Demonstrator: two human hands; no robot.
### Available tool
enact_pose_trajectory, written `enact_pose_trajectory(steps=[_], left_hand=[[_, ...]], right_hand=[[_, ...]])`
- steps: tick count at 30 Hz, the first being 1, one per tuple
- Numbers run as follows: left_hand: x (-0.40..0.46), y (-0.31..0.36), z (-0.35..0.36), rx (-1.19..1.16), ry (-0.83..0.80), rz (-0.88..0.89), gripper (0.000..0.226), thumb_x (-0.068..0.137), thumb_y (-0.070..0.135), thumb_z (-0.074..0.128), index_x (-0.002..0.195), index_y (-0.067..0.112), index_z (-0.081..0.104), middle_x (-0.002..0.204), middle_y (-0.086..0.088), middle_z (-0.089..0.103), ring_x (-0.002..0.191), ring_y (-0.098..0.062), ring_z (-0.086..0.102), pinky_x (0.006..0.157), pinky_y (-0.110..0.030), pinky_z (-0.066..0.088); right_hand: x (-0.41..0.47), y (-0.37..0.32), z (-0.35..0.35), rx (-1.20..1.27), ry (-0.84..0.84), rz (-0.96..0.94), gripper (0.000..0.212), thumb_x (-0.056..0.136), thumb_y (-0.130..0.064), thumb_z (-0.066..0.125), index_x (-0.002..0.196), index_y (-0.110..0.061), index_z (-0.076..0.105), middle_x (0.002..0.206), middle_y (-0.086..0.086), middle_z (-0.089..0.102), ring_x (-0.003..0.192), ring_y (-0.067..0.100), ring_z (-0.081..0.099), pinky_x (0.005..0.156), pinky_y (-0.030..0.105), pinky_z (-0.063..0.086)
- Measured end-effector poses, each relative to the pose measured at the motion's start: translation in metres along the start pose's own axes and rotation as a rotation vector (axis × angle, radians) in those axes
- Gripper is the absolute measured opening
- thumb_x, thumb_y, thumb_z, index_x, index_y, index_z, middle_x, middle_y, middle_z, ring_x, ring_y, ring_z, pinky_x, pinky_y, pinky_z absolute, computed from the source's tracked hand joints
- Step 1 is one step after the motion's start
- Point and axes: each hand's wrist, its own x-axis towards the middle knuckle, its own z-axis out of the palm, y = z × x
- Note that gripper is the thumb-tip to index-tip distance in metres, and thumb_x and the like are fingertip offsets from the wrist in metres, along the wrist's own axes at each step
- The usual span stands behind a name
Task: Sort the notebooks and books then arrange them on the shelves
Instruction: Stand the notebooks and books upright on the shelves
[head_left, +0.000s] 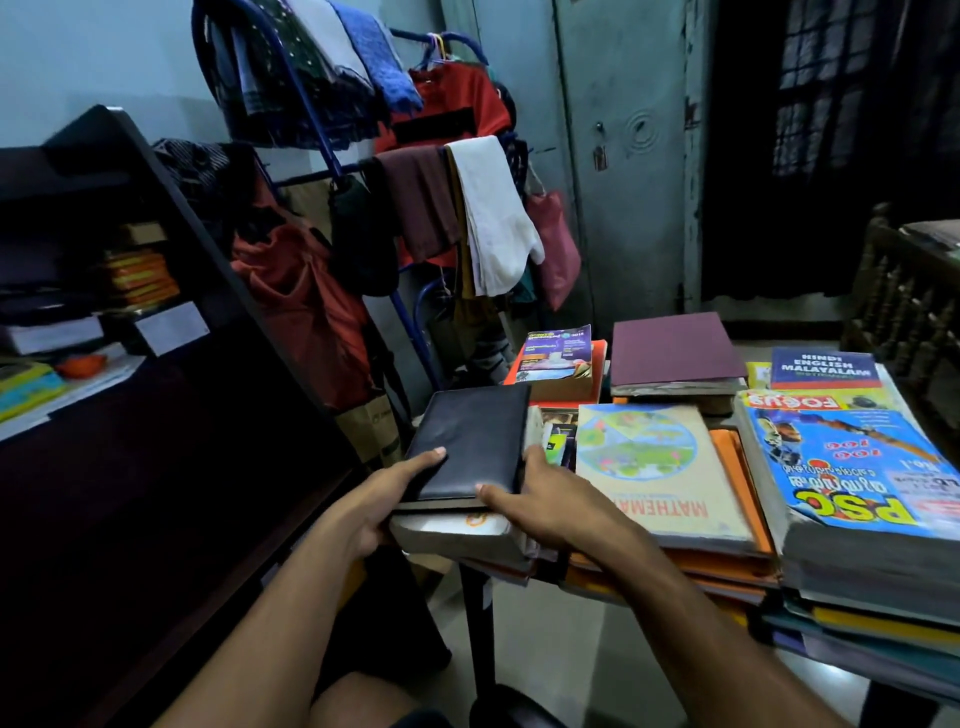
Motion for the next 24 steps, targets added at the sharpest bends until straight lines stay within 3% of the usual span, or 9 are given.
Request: enact_pose_trajectory(steps=[5, 10, 13, 16, 18, 20, 24], left_hand=[[0.002, 0.007, 0.001, 0.048, 0.002, 0.013, 0.060, 0.074, 0.060, 0.079, 0.115, 0.015, 0.074, 0.107, -0.013, 0.076, 0.100, -0.035, 0.073, 0.094, -0.048, 0.057], [-0.009, 0.010, -0.008, 0.038, 0.038, 0.062, 0.060, 0.074, 0.057, 0.082, 0.114, 0.013, 0.075, 0.106, -0.013, 0.076, 0.097, -0.034, 0.074, 0.095, -0.051, 0.056], [-0.019, -0.005, -0.014, -0.057, 0.046, 0.069, 0.058, 0.076, 0.052, 0.081, 0.116, 0.011, 0.074, 0.109, -0.015, 0.075, 0.101, -0.036, 0.072, 0.095, -0.050, 0.056], [-0.032, -0.031, -0.015, -0.217, 0.088, 0.095, 0.059, 0.073, 0.044, 0.084, 0.117, 0.006, 0.073, 0.110, -0.021, 0.074, 0.101, -0.042, 0.071, 0.095, -0.057, 0.054], [-0.041, -0.048, -0.020, -0.323, 0.144, 0.141, 0.064, 0.068, 0.043, 0.088, 0.118, 0.005, 0.072, 0.110, -0.024, 0.073, 0.101, -0.045, 0.070, 0.093, -0.063, 0.053], [-0.053, -0.059, -0.029, -0.414, 0.207, 0.221, 0.057, 0.075, 0.036, 0.085, 0.120, 0.004, 0.070, 0.110, -0.025, 0.072, 0.101, -0.045, 0.070, 0.090, -0.060, 0.055], [-0.086, -0.071, -0.075, -0.522, 0.316, 0.346, 0.041, 0.086, 0.025, 0.074, 0.122, 0.006, 0.068, 0.111, -0.023, 0.073, 0.103, -0.044, 0.070, 0.086, -0.056, 0.058]], right_hand=[[0.003, 0.001, 0.006, 0.070, 0.030, 0.032, 0.087, 0.085, -0.078, 0.048, 0.141, -0.015, 0.026, 0.148, 0.015, 0.041, 0.129, 0.035, 0.049, 0.103, 0.046, 0.044], [-0.002, -0.008, 0.007, 0.102, 0.041, 0.019, 0.088, 0.082, -0.081, 0.046, 0.137, -0.015, 0.024, 0.138, 0.011, 0.055, 0.120, 0.034, 0.057, 0.100, 0.048, 0.046], [-0.012, -0.020, 0.010, 0.086, 0.044, -0.032, 0.081, 0.087, -0.075, 0.049, 0.135, -0.014, 0.023, 0.135, 0.014, 0.058, 0.119, 0.033, 0.058, 0.094, 0.043, 0.049], [-0.022, -0.029, 0.020, 0.130, 0.028, -0.088, 0.075, 0.090, -0.069, 0.053, 0.131, -0.014, 0.025, 0.135, 0.012, 0.057, 0.119, 0.031, 0.058, 0.086, 0.038, 0.048], [-0.024, -0.036, 0.034, 0.198, 0.036, -0.160, 0.074, 0.088, -0.067, 0.057, 0.129, -0.014, 0.026, 0.139, 0.010, 0.053, 0.123, 0.028, 0.056, 0.091, 0.039, 0.047], [-0.024, -0.044, 0.048, 0.246, 0.066, -0.242, 0.076, 0.086, -0.066, 0.060, 0.130, -0.015, 0.026, 0.144, 0.011, 0.047, 0.128, 0.027, 0.051, 0.101, 0.041, 0.044], [-0.015, -0.086, 0.084, 0.272, 0.049, -0.421, 0.076, 0.080, -0.069, 0.061, 0.130, -0.025, 0.026, 0.142, 0.005, 0.048, 0.129, 0.023, 0.049, 0.104, 0.041, 0.044]])
